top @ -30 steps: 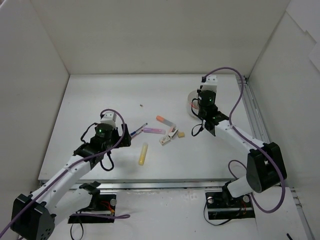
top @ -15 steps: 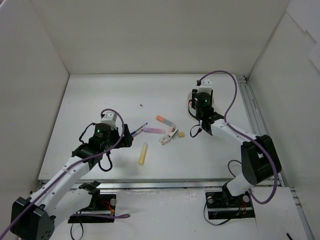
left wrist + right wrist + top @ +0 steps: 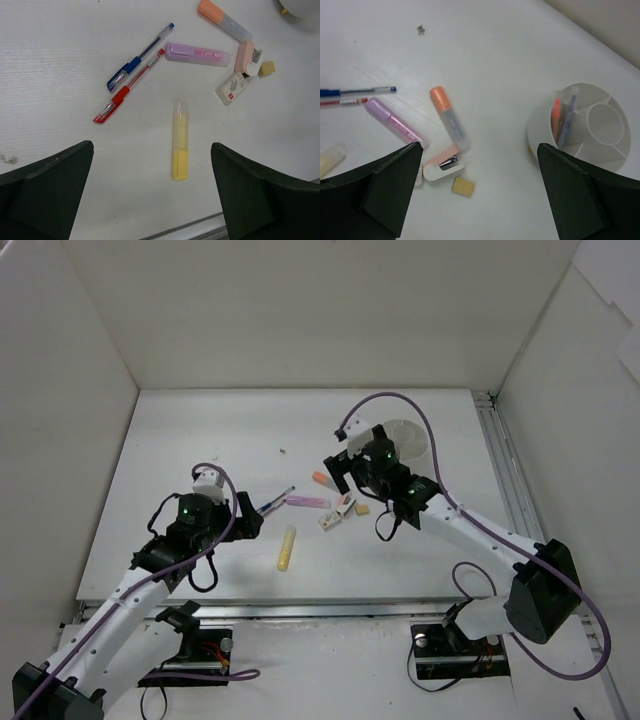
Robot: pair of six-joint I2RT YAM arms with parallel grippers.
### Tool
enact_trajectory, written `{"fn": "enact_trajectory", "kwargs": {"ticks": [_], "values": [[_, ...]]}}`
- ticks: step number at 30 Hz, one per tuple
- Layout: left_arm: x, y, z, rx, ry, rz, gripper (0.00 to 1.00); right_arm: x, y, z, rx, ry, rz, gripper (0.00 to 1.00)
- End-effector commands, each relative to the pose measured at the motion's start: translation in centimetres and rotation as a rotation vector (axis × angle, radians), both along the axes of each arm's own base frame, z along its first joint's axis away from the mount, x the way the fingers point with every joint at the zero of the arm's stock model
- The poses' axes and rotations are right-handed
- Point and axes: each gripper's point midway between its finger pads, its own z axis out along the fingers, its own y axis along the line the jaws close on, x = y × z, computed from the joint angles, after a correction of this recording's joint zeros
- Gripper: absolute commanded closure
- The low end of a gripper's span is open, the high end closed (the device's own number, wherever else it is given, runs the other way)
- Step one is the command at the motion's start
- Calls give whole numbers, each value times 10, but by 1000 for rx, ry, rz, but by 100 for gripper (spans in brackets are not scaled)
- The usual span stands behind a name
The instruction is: Sort the stationery into containers
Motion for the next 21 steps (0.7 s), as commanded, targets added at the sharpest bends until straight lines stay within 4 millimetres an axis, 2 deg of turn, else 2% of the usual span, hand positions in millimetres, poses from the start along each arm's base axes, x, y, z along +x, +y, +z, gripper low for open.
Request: {"fn": "enact_trajectory", "kwargs": {"ticks": [1,2,4,6,12,13,14,15,17,21], "values": [[-8,-9,0,-30,20,-53,0,-15,-1,0,-59,1,22,2],[-12,-12,-7,-25,43,-71,0,-19,0,0,-34,9,0,2],[-19,-21,-19,-27,86,-91,0,-20,-11,-1,-12,13,-75,2],[-30,-36,-37,-31,138,-135,0,-22,-17,1,44,20,-139,2],[-40,-74,-62,9,175,-222,0,-34,-43,13,203,-1,-318,2],[-42,-78,-65,19,187,-229,0,-36,-47,12,211,1,-331,2],[-43,-78,-78,63,219,-231,0,-41,-52,19,240,-12,-339,2],[-47,-86,-80,83,225,-252,0,-44,-53,20,247,-15,-336,2],[-46,-80,-97,174,262,-218,3,-49,-59,28,275,-35,-340,2],[-38,-87,-100,234,260,-207,11,-59,-69,29,296,-37,-352,2]]}}
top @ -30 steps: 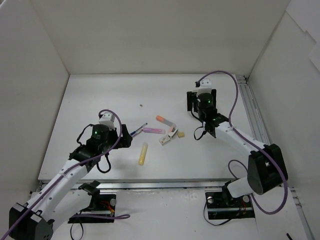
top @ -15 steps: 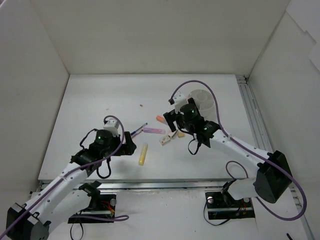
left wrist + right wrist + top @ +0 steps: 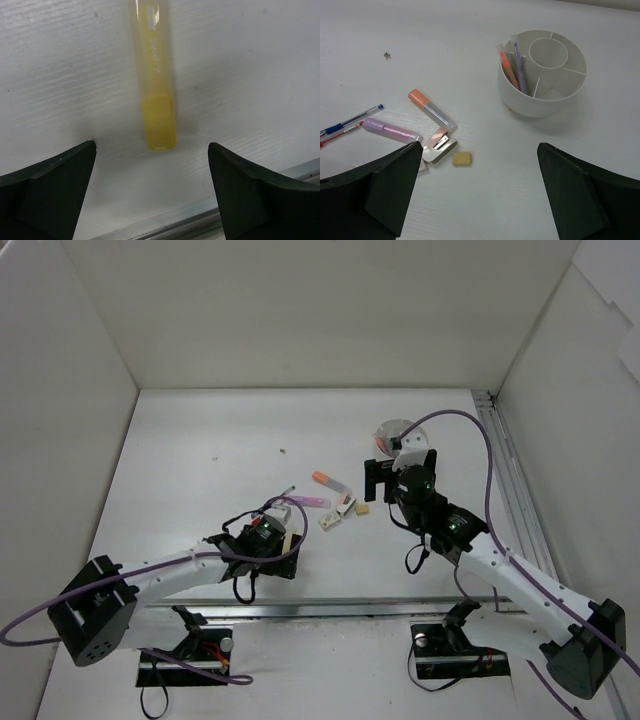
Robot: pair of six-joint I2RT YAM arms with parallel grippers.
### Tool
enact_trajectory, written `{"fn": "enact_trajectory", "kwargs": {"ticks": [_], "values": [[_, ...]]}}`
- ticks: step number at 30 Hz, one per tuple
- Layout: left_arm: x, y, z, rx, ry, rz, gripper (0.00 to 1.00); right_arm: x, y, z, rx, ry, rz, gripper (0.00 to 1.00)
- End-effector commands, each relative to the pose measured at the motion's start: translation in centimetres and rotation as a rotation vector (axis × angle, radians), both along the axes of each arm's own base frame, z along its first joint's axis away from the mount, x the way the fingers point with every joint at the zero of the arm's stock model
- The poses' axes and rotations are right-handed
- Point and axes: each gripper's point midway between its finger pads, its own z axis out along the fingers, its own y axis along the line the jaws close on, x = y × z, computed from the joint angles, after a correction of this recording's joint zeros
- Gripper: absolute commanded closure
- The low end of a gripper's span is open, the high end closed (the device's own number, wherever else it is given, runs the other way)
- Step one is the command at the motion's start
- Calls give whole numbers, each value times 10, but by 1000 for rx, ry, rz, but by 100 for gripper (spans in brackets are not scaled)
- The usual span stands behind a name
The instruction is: Sort the stationery into containers
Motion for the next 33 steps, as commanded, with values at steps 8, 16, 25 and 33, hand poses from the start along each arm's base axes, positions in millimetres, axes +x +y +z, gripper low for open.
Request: {"fn": "enact_trajectory", "kwargs": {"ticks": [8,16,25,33], "values": [[38,-28,8,58,-105,28,50,-11,-21,17,75,-46,-61,2],[32,-26,40,97,-162,-13,99,-33,19,19,5,-50,293,2],[-12,-43,140,-173,-123,-173,98,-106,101,-3,-147,-145,1046,2],[-31,-43,153,-320,71,-199,100,-130,142,-4,-258,-291,1188,4]]}}
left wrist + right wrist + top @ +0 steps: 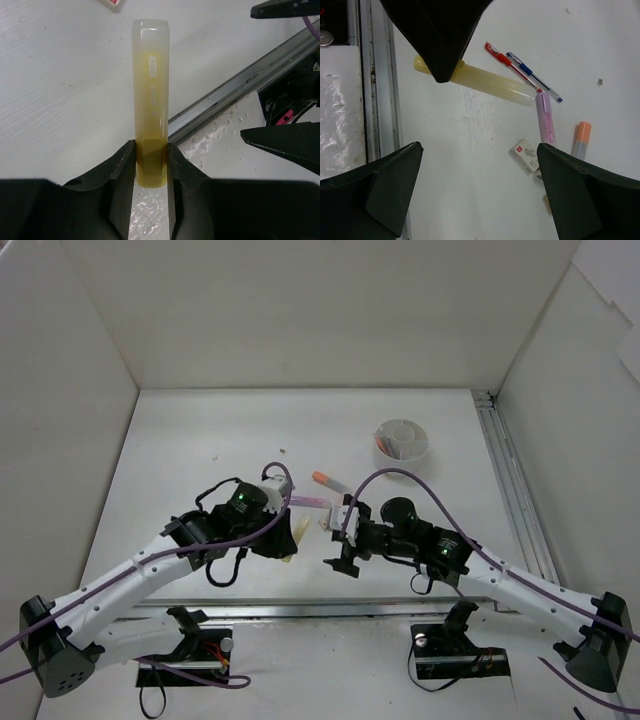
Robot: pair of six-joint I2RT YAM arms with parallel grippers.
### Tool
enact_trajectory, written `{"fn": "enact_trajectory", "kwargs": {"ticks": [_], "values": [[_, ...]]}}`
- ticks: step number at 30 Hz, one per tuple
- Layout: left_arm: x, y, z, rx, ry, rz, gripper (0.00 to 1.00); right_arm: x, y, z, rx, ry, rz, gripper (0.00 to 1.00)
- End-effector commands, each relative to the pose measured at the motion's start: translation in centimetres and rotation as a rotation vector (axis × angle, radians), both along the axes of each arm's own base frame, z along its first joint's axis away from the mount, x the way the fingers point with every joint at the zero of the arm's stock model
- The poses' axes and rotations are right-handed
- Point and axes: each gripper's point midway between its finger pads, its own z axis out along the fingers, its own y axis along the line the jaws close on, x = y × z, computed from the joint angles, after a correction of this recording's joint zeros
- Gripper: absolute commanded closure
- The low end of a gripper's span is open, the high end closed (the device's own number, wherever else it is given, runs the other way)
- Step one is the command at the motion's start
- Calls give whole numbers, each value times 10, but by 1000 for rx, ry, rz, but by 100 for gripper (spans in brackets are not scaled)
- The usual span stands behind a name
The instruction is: Sort the stationery into containers
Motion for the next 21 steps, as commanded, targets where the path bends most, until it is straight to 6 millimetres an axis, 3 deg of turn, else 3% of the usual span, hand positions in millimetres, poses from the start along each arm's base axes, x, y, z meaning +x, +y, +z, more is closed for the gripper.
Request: {"fn": "enact_trajectory", "kwargs": {"ticks": [1,3,9,16,21], "values": [[-18,-3,-2,-37,145,-62,100,12,23,30,67,-175,29,3],[-19,-6,3,-47,158,-86,100,11,34,32,52,-212,61,2],[-30,-13,20,-71,190,-165,100,10,59,9,-53,-223,121,2],[-35,-14,11,-81,256,-216,100,4,80,16,7,-326,159,2],[-37,-18,12,-127,277,-256,100,-3,90,2,-5,-287,208,10]]}}
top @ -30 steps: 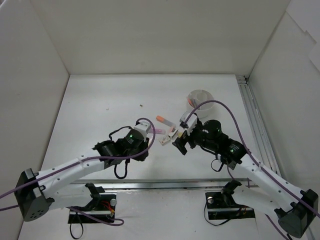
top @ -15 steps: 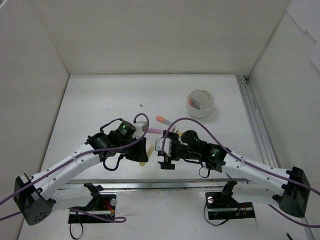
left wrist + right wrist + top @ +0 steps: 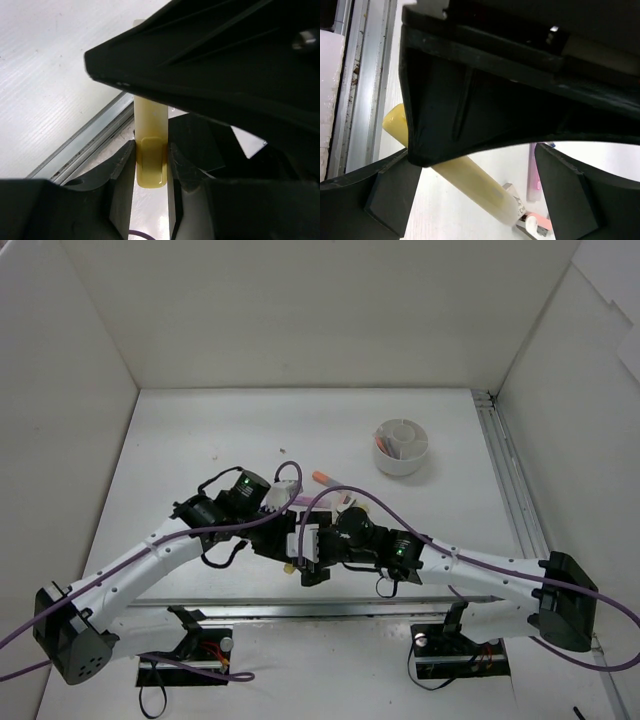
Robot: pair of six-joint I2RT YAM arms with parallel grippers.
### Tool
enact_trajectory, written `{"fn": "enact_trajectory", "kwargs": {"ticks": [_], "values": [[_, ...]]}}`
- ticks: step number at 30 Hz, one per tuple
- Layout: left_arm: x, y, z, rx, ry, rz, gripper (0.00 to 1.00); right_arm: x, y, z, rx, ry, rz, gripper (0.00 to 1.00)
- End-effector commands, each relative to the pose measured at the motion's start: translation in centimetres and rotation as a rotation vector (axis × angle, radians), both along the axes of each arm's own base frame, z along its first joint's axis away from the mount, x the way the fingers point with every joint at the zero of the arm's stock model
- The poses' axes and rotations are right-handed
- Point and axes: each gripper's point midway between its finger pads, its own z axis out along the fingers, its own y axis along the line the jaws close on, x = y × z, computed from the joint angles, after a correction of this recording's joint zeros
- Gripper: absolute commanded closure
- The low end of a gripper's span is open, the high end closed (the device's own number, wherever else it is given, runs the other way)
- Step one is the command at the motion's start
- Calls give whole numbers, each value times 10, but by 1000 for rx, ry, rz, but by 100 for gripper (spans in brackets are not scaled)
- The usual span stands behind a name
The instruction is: Sort the stationery into containers
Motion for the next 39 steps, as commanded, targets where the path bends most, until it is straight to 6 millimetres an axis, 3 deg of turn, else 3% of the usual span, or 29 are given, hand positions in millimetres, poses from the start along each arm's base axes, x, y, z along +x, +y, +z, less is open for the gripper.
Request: {"fn": "enact_trajectory", "kwargs": {"ticks": [1,4,7,10,11,13,15,18,20,21,22,23,24,27,29,30,31,32,34,35,38,39], "values": [[0,-9,19,-91,-32,-60,100,2,20,21,86,-32,28,12],[-3,-12,32,-141,-59,-88,100,7,19,4,23,-20,-6,18],[-1,-8,32,-121,-74,-69,100,11,19,4,22,-30,-30,32],[1,-6,27,-91,-63,-59,100,6,23,19,100,-47,-10,62],[2,-5,25,-81,-61,-54,100,2,22,21,123,-47,-1,79],[3,-5,21,-69,-57,-47,100,0,22,31,171,-48,2,93],[5,-6,21,-73,-63,-47,100,0,21,34,181,-45,-4,100],[11,-8,23,-76,-95,-40,96,7,19,41,216,-30,-66,100],[14,-8,25,-76,-116,-37,84,15,17,45,244,-24,-127,100],[19,-8,32,-83,-152,-30,56,23,13,47,257,-34,-186,100],[22,-8,36,-86,-175,-21,40,28,10,48,265,-37,-222,100],[30,-5,41,-81,-212,9,14,37,4,44,265,-37,-271,100],[37,-2,49,-91,-252,32,2,44,1,46,290,-15,-305,100],[57,19,81,-121,-404,160,0,87,-34,50,348,-7,-485,100],[73,37,93,-95,-485,270,0,112,-64,57,389,-35,-623,100],[75,47,104,-114,-523,330,0,131,-86,64,426,-47,-711,100],[77,53,102,-106,-536,363,0,142,-101,68,444,-59,-772,100],[84,65,112,-115,-588,428,0,165,-133,73,475,-74,-900,100],[89,77,112,-103,-611,488,0,189,-168,81,513,-88,-1049,100],[91,83,113,-101,-622,510,0,206,-201,82,552,-81,-1160,100],[98,97,106,-62,-621,568,0,238,-244,80,579,-77,-1278,100],[100,100,103,-52,-619,579,0,245,-250,79,582,-76,-1290,100]]}}
